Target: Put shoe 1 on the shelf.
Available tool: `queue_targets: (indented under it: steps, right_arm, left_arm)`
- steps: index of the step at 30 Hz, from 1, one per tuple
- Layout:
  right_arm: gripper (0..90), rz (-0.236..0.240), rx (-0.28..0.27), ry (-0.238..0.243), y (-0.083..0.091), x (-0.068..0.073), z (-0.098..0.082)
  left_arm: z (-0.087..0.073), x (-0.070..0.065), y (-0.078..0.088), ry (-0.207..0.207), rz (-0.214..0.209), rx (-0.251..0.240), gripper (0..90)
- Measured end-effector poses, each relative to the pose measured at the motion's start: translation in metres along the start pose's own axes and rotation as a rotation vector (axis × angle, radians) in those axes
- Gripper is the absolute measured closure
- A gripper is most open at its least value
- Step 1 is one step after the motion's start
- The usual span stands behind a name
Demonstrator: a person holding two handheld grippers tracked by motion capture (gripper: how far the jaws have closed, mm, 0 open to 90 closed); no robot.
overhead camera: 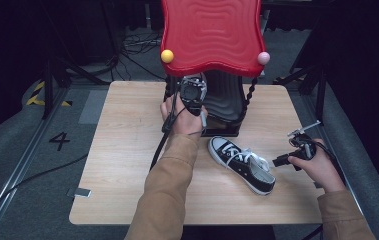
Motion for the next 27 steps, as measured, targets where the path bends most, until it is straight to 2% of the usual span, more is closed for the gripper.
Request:
queue_targets:
  steps: [3,6,8,12,14,16,17,20,23,26,27]
  right_arm:
    - [63.2,-0.003,0.003,-0.001,0.0,0.0,-0.002]
    - [63.1,-0.006,0.005,-0.005,0.0,-0.001,-0.005]
    - [63.1,-0.007,0.005,-0.007,0.001,-0.002,-0.007]
    - [62.9,-0.01,0.002,-0.02,0.003,-0.005,-0.011]
    - [62.7,-0.012,0.002,-0.023,0.003,-0.006,-0.013]
    - [62.6,-0.013,0.001,-0.026,0.004,-0.007,-0.015]
    - [62.6,-0.013,-0.001,-0.029,0.004,-0.007,-0.015]
    - [62.2,-0.016,0.005,-0.031,0.003,-0.008,-0.017]
    - [62.0,-0.017,0.008,-0.032,0.002,-0.007,-0.018]
    - [61.9,-0.019,0.019,-0.026,0.0,-0.006,-0.02]
    - [61.9,-0.019,0.021,-0.024,0.0,-0.005,-0.021]
  left_arm:
    - [0.002,-0.003,-0.003,-0.005,0.005,-0.005,86.1]
    - [0.005,-0.006,-0.004,-0.011,0.031,-0.029,86.0]
    - [0.008,-0.005,-0.006,-0.015,0.055,-0.052,86.2]
    - [0.012,-0.002,-0.01,-0.027,0.066,-0.057,86.2]
    - [0.014,-0.001,-0.013,-0.017,0.081,-0.061,86.1]
    - [0.015,0.0,-0.017,-0.032,0.087,-0.068,86.1]
    - [0.015,0.0,-0.018,-0.003,0.094,-0.071,86.1]
    - [0.018,-0.001,-0.022,0.011,0.097,-0.084,86.1]
    - [0.02,-0.002,-0.024,0.016,0.095,-0.087,86.0]
    - [0.021,-0.006,-0.029,0.032,0.131,-0.087,86.1]
    - [0.021,-0.007,-0.031,0.012,0.137,-0.083,86.0]
Point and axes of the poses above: each handheld gripper's, and its own axes: y roughly backward along the jaws, z roughly out of its top, x roughly to its left, the point moved 8 cm from there along -y, roughly forward along the jaws, and after that the axes turned 2 degrees about z, right-handed, at the moved point
